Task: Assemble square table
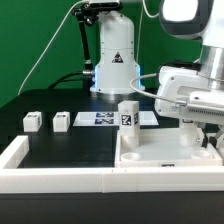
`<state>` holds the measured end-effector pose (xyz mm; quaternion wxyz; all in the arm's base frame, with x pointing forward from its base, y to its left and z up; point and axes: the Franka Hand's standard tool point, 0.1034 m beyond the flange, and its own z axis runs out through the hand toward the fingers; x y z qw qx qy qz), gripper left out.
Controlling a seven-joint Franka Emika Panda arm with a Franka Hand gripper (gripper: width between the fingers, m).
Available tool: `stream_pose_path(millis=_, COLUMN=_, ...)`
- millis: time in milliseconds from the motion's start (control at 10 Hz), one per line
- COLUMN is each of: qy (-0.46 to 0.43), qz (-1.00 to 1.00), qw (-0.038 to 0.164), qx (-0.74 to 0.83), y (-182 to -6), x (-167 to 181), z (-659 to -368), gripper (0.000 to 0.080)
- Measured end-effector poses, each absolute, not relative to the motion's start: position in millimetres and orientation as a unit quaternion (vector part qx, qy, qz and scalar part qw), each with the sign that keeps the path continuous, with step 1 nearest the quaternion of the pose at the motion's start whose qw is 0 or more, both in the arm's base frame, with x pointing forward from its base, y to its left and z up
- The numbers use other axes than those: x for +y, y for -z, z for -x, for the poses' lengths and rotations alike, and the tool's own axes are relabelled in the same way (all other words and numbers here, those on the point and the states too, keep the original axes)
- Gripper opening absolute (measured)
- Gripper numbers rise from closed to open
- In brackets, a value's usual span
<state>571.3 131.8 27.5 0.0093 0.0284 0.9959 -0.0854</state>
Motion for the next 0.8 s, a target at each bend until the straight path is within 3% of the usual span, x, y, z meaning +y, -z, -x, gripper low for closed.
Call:
stream_pose_path(millis=400, qy=0.092, qz=-0.033, qw=0.005, qx=0.995, y=-27.4, x=125, z=-572, gripper=0.0057)
stream_pose_path(millis=500, qy=0.098, qz=-0.034, qw=0.004, qx=0.995, y=-29.0, x=119, z=-572, gripper=0.0297)
stream_pose_path(millis=600, qy=0.104, qz=-0.034, qw=0.003, qx=0.994, y=-30.5, x=113, z=-573, gripper=0.0297)
stream_pose_path(millis=700, qy=0.108, qz=-0.037, qw=0.001, qx=0.993, y=-32.0, x=108, z=-573, gripper=0.0479)
stream_pose_path(millis=800, qy=0.108, qz=-0.043, qw=0.004, qx=0.993, y=-34.3, x=105, z=-574, gripper=0.0479)
